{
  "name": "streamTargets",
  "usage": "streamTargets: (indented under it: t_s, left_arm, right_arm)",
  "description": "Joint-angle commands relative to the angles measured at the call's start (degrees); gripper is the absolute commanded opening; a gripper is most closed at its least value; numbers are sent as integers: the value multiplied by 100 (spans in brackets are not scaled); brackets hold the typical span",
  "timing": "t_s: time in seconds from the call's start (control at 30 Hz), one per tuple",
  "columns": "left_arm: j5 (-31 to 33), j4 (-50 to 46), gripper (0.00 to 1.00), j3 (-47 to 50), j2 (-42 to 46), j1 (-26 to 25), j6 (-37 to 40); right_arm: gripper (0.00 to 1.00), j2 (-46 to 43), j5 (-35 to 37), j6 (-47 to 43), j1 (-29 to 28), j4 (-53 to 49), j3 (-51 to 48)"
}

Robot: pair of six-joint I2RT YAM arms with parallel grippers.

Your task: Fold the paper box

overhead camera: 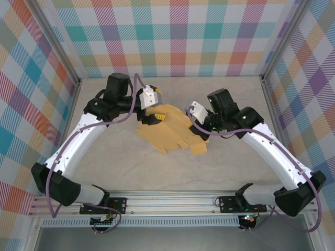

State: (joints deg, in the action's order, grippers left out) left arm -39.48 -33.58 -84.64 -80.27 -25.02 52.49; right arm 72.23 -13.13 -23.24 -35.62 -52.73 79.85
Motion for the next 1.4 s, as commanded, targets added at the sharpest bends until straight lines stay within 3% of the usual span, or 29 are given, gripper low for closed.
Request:
streamTargets:
  t_s: [0.0, 0.07, 0.13, 0.27, 0.4, 0.57, 0.6, 0.63, 0.7, 0.77, 0.8, 1.0, 1.2, 1.37]
  left_arm:
    - [-151, -489, 58, -274, -172, 76, 145]
    - [-105, -599, 46, -423, -312, 81, 14]
    - [-158, -861, 43, -566, -424, 76, 24]
    - [-146, -901, 20, -503, -525, 81, -271]
    - [137, -203, 11, -70, -483, 76, -997]
    - [555, 1044, 12, 677, -346, 84, -1983]
    - [581, 1116, 13, 751, -350, 91, -2082]
    - [561, 1127, 22, 807, -368, 93, -2150]
    - [472, 1203, 56, 990, -337, 115, -2165]
    - [461, 1397, 76, 1215, -204, 136, -2030]
    - [497, 1546, 80, 1335, -101, 152, -1934]
    - [496, 2205, 81, 1500, 338, 367, -1263]
    - [-149, 527, 80, 473, 98, 427, -55]
    - [-424, -233, 77, 71, -86, 427, 332]
  right_arm:
    - [0, 106, -149, -327, -24, -468, 282]
    - [0, 151, -41, -348, -24, -435, 327]
    - [0, 178, 137, -348, -24, -391, 353]
    - [0, 249, 497, -347, -24, -224, 432]
    - [0, 339, 1000, -304, -24, 49, 518]
    - [0, 521, 1475, -157, -24, 800, 378]
    - [0, 574, 1501, -190, -24, 960, 313]
    - [0, 617, 1459, -242, -25, 1094, 260]
    - [0, 760, 1345, -463, -24, 1255, 163]
    - [0, 940, 1170, -749, -24, 1220, 162]
    - [0, 1014, 966, -914, -28, 1170, 175]
    - [0, 1279, 121, -1530, -33, 581, 309]
    - [0, 1504, -27, -1631, -33, 130, 615]
    - [0, 1531, -58, -1622, -33, 80, 703]
